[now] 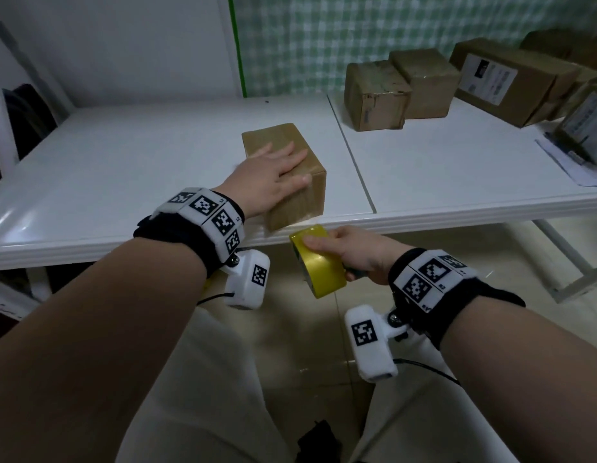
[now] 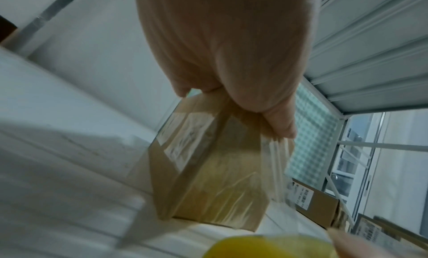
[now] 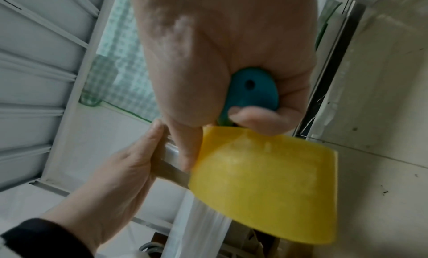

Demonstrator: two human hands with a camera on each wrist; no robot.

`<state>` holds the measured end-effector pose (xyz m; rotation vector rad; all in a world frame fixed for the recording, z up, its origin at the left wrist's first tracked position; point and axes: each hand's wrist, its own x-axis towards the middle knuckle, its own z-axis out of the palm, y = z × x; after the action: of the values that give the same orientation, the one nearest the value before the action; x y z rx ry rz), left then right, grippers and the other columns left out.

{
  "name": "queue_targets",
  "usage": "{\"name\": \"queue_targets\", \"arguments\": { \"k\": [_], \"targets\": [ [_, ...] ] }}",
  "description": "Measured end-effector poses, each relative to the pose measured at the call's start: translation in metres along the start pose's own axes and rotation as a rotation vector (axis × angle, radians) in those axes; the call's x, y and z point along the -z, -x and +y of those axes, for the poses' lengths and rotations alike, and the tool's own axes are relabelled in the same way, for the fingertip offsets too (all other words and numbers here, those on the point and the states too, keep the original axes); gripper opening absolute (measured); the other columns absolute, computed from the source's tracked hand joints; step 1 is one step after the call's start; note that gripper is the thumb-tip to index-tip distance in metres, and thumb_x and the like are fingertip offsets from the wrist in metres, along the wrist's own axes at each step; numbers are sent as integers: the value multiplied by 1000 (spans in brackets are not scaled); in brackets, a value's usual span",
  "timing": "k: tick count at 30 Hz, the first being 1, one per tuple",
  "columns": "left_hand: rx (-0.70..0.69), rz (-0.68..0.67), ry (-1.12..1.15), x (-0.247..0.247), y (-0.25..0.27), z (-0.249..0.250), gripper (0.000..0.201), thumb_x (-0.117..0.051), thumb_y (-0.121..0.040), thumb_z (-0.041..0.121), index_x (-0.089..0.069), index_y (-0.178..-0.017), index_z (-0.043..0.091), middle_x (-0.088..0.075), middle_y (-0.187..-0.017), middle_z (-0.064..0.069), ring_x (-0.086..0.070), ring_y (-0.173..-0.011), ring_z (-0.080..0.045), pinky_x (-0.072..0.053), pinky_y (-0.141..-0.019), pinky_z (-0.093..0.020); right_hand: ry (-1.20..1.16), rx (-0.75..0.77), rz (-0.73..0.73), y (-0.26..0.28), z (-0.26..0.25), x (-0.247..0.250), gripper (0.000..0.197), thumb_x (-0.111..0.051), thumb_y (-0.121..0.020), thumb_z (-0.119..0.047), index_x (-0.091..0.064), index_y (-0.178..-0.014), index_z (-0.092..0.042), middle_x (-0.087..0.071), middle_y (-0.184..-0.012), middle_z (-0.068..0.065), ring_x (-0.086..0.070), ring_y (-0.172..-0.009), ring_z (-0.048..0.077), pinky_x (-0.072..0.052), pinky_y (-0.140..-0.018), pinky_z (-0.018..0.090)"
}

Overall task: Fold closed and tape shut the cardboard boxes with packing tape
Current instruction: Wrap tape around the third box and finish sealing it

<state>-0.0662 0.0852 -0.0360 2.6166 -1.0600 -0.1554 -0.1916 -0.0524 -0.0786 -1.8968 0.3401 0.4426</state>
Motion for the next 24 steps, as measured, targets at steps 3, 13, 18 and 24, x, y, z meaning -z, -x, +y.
{"name": "queue_targets", "arguments": {
  "k": [3, 13, 18, 24],
  "targets": [
    [15, 37, -87, -4, 0, 1, 60, -35, -93, 57, -21, -148, 38, -14, -158, 9, -6, -146, -21, 5, -114, -54, -18, -8, 10, -3, -2, -3, 37, -54, -90, -50, -49, -77, -16, -43, -54, -1, -37, -33, 6, -31, -38, 15],
    [-18, 150, -222, -13, 1, 7, 67, -51, -90, 51, -24, -148, 32, -22, -156, 4, -16, -145, -24, -1, -117, -49, -117, -29, 47, 0, -3, -8, 35, -54, -90, -49, -48, -73, -20, -42, -54, -5, -37, -40, 6, -30, -44, 18],
    [-14, 125, -196, -13, 4, 12, 79, -65, -85, 40, -20, -149, 30, -17, -158, 3, -12, -145, -25, -3, -116, -49, -188, -42, 71, 5, -5, -11, 29, -53, -93, -45, -49, -82, -19, -39, -62, -2, -34, -52, 12, -29, -48, 20],
    [-23, 66, -31, 12, 18, 5, 70, -69, -81, 16, -38, -143, 26, -31, -153, 5, -29, -140, -19, -23, -112, -31, -173, -73, 108, 12, -12, -10, 27, -51, -95, -41, -49, -83, -17, -40, -63, 0, -36, -51, 12, -30, -49, 21]
  ]
}}
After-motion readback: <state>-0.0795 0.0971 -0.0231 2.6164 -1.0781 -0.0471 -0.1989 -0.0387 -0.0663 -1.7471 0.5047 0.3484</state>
